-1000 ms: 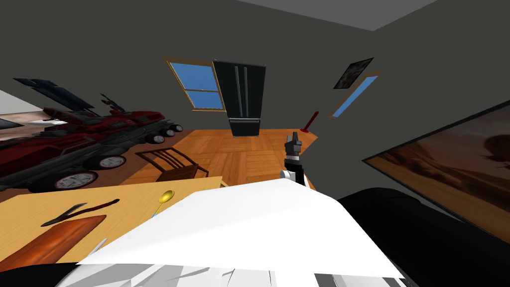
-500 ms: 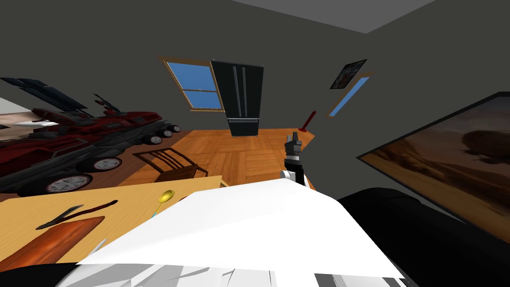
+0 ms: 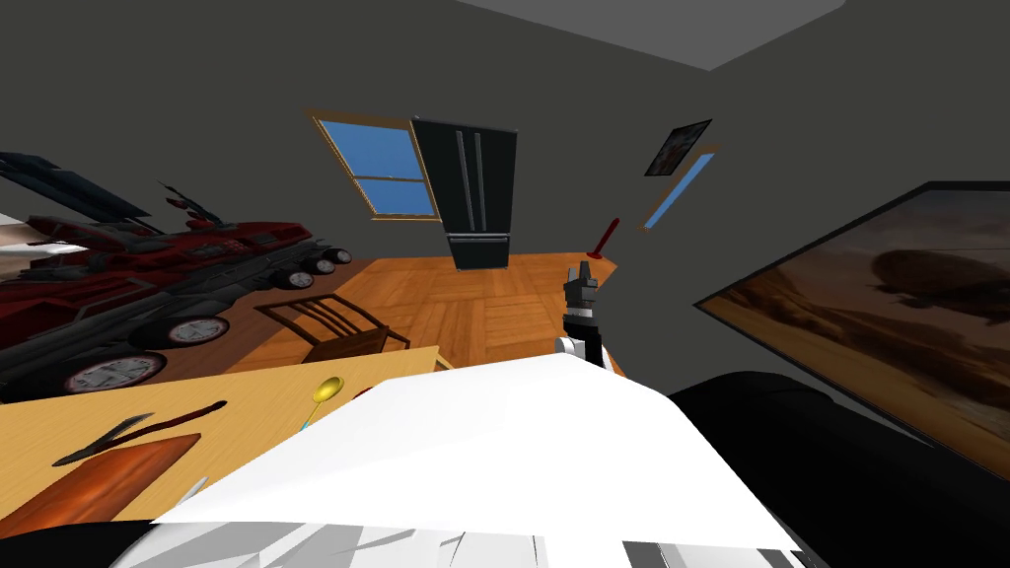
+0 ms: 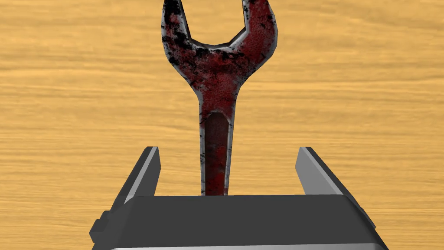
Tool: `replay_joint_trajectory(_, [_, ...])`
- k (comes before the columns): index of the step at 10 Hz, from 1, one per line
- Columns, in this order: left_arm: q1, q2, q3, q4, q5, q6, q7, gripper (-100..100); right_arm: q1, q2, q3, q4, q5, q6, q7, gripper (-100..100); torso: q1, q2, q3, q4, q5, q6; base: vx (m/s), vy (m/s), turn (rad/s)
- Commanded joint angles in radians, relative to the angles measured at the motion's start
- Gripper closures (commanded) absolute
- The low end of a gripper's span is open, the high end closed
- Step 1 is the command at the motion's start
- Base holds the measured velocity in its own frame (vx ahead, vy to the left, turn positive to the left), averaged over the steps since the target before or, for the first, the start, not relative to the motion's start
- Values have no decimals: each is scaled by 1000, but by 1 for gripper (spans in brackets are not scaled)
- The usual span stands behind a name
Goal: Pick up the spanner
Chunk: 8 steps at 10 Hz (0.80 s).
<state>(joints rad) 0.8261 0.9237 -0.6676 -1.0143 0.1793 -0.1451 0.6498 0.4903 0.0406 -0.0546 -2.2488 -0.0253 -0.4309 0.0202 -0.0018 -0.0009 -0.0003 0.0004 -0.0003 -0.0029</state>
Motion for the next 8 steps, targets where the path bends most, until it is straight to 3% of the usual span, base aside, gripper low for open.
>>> replay_joint_trajectory(1, [2,-2,5,-2,-39,4,27,-100,0,0,0,0,0,0,0,0,0,0,0,0,0,0,-21,0,8])
replay_joint_trajectory(2, [8,-13,34,-20,-74,31,68,-100,0,0,0,0,0,0,0,0,0,-1,0,0,0,0,-43,1,-83])
replay_joint_trajectory(4, [8,-13,34,-20,-123,31,100,-100,0,0,0,0,0,0,0,0,0,0,0,0,0,0,-35,4,-27])
replay_joint_trajectory(5, [14,-25,62,-38,-159,57,141,-100,0,0,0,0,0,0,0,0,0,-1,0,0,0,0,-38,5,-84])
replay_joint_trajectory(7, [14,-25,62,-38,-207,57,173,-100,0,0,0,0,0,0,0,0,0,0,0,0,0,0,-33,6,-26])
replay_joint_trajectory(8, [21,-36,91,-56,-243,83,214,-100,0,0,0,0,0,0,0,0,1,0,0,0,0,-1,-38,1,-65])
